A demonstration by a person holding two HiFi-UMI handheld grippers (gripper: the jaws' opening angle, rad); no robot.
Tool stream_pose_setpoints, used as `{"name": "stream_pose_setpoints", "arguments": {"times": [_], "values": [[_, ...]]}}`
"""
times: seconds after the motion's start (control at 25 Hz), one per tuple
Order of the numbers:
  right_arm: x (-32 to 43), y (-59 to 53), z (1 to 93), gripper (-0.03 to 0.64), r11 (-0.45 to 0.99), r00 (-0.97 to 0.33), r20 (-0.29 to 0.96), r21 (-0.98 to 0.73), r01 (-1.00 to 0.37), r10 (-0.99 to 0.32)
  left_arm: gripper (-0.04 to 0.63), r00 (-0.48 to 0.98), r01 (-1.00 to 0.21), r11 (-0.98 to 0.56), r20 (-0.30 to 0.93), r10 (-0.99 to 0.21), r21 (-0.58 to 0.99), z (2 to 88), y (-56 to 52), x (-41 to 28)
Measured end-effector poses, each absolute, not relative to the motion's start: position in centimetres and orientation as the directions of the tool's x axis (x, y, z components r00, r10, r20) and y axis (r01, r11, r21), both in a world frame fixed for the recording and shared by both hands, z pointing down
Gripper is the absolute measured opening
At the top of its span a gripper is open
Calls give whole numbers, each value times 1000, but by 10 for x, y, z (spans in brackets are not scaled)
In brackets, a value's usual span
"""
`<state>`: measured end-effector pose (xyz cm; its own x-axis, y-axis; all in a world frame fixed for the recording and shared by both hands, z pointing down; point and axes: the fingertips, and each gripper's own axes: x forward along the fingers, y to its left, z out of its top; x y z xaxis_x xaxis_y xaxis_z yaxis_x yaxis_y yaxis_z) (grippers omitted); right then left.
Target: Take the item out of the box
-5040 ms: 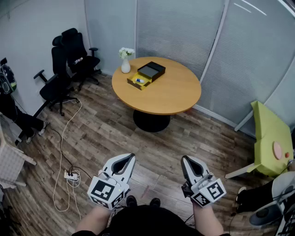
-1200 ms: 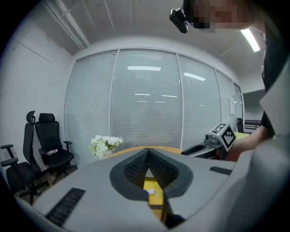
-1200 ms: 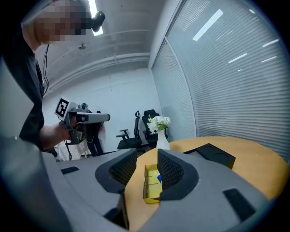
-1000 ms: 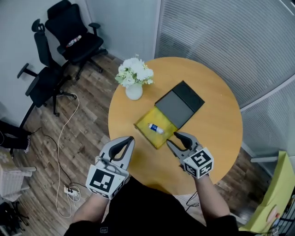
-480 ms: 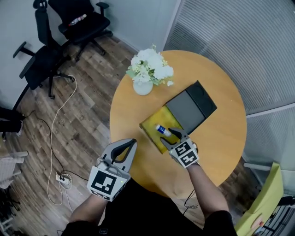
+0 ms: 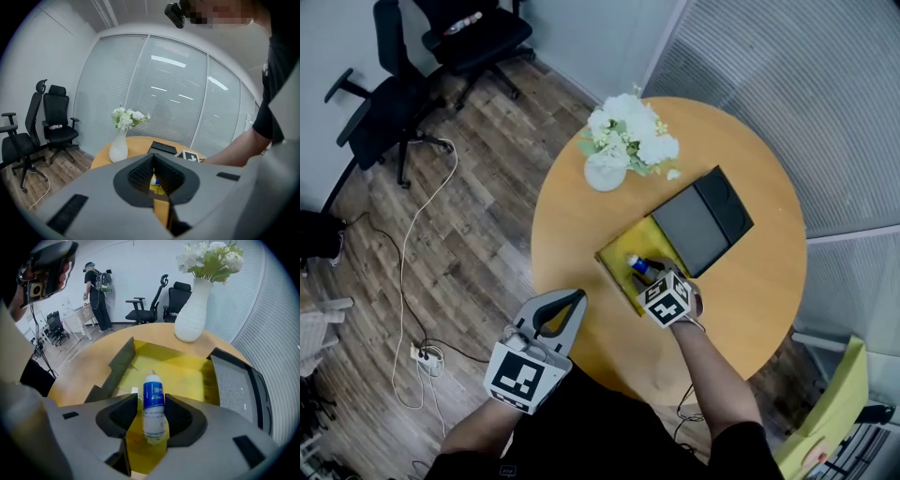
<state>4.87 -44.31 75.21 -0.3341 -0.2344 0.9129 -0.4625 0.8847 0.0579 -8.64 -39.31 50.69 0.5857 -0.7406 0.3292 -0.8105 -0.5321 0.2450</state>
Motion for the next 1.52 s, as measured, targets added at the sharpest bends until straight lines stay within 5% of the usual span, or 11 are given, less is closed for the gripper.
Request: {"name": "stream_pose_setpoints", "arguments": {"times": [0.6,1.0,1.52], "values": [[68,-429,688,135,788,-329,859,130,-601,-392,9,715,-698,-685,264,-648,209,474,-383,-69],[127,-383,587,135,663,-426,686,110,-741,-590,9,769,-634,-760,224,-599,142,432,-355,-5],[246,-289,483,135,565,-548,357,-66,-823,-757,9,710,-700,-704,223,-668,118,403,-304,65]]}}
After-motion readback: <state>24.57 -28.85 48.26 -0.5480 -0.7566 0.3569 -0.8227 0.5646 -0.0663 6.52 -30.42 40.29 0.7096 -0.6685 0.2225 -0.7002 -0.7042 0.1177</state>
